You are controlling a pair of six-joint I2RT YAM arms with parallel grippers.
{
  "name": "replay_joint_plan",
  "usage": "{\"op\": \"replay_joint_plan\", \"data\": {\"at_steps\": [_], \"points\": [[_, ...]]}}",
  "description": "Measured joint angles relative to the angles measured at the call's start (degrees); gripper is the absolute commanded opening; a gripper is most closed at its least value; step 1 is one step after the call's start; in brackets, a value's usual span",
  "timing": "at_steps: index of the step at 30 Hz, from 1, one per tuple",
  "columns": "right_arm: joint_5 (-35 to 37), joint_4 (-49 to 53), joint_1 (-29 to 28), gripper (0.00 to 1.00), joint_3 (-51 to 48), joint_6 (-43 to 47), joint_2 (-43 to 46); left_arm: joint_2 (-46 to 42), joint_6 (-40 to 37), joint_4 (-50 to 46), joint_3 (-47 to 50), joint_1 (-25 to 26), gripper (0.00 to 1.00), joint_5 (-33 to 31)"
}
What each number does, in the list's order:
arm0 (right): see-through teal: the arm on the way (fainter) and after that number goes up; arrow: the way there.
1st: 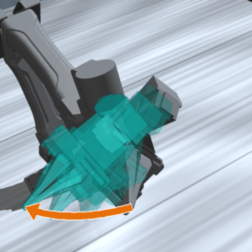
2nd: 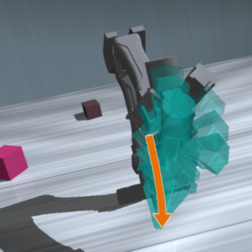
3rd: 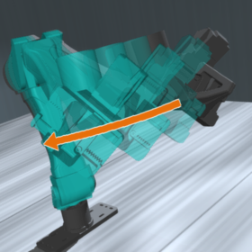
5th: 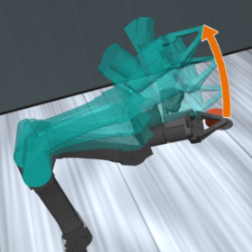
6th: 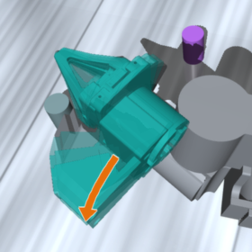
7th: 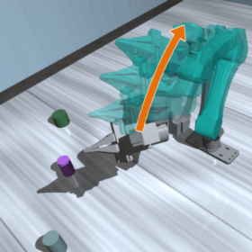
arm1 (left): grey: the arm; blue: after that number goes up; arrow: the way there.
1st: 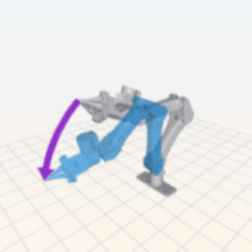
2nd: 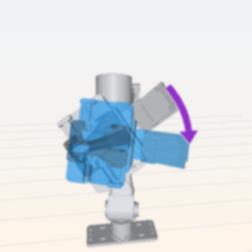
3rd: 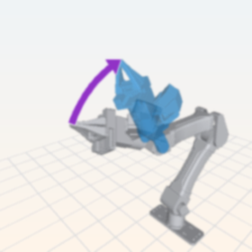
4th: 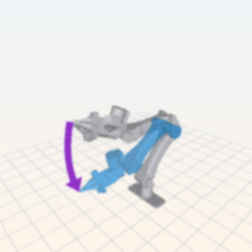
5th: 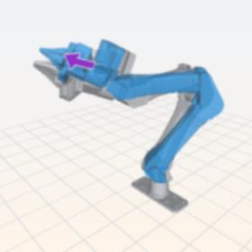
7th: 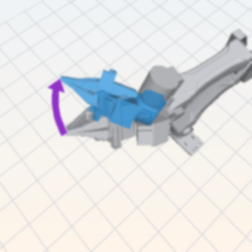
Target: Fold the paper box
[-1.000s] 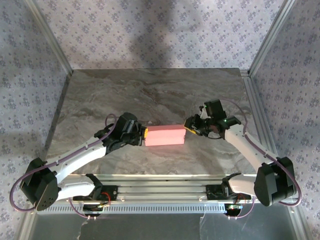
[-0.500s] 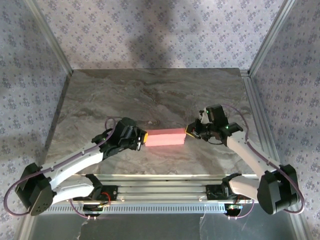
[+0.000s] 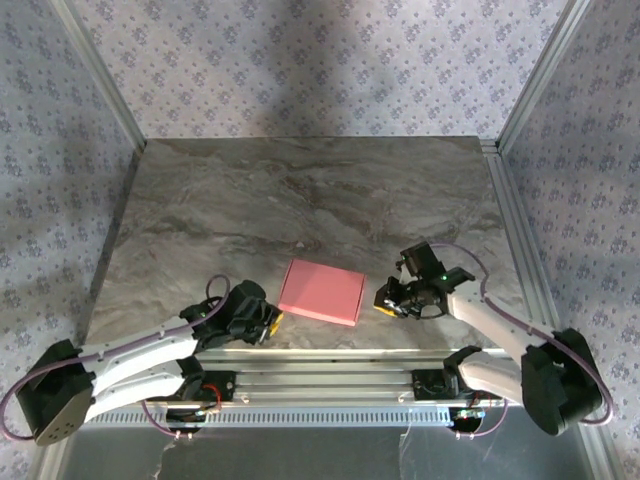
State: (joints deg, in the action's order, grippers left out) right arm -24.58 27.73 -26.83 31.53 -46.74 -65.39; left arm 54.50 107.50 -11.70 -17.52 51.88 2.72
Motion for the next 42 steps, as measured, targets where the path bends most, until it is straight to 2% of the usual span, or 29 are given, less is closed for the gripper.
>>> {"op": "replay_joint_plan", "data": {"at_steps": [3, 7, 8, 9, 10, 11, 15, 18, 20, 22, 25, 28, 32, 38, 42], "points": [[1.2, -0.6, 0.0, 0.25, 0.5, 0.2, -3.1, 1.0, -0.4, 0.9, 1.0, 0.0, 0.38, -0.5], [2.8, 0.3, 0.6, 0.38, 4.0, 1.1, -3.8, -1.9, -3.2, -4.0, -1.9, -0.4, 0.43, -1.5], [3.1, 0.6, 1.0, 0.50, 5.4, 1.4, -3.8, -3.2, -4.6, -6.6, -3.7, -0.9, 0.44, -1.7], [3.5, 1.0, 1.5, 0.84, 6.7, 2.1, -3.8, -4.2, -6.0, -8.8, -5.7, -1.9, 0.48, -1.9], [4.3, 1.5, 2.3, 0.99, 8.4, 2.6, -3.8, -5.0, -8.0, -11.1, -8.1, -3.6, 0.92, -1.9], [5.2, 1.9, 3.0, 1.00, 9.8, 3.2, -3.7, -5.4, -10.6, -13.0, -10.7, -5.8, 1.00, -1.6], [12.0, 3.8, 6.3, 1.00, 14.5, 7.1, -0.8, -2.6, -25.2, -18.8, -21.9, -17.7, 1.00, 0.9], [23.1, 5.0, 7.8, 1.00, 18.5, 9.3, 3.4, 3.5, -38.6, -24.3, -31.1, -25.4, 1.00, 0.2], [30.3, 2.3, 9.5, 1.00, 19.6, 12.6, 5.6, 7.5, -46.0, -28.2, -36.8, -28.3, 1.00, -5.5], [35.2, -4.0, 12.3, 1.00, 17.8, 18.5, 5.9, 9.1, -53.2, -28.8, -38.9, -29.6, 1.00, -13.9], [39.7, -13.5, 16.1, 1.00, 12.3, 27.3, 3.1, 8.3, -67.5, -23.1, -35.2, -31.0, 1.00, -24.3], [40.0, -20.6, 19.1, 1.00, 6.8, 32.9, -3.0, 8.2, -79.1, -15.9, -27.8, -33.6, 1.00, -29.4], [39.3, -30.7, 21.8, 1.00, 0.4, 37.0, -7.5, 8.0, -89.0, -4.7, -16.7, -39.1, 1.00, -28.7], [33.3, -45.9, 25.6, 1.00, -1.7, 43.5, -16.0, 7.6, -95.2, 11.5, -6.4, -48.0, 1.00, -21.2], [27.8, -53.0, 28.5, 1.00, -1.7, 45.8, -19.6, 11.8, -97.0, 23.8, -3.7, -52.3, 1.00, -16.5]]}}
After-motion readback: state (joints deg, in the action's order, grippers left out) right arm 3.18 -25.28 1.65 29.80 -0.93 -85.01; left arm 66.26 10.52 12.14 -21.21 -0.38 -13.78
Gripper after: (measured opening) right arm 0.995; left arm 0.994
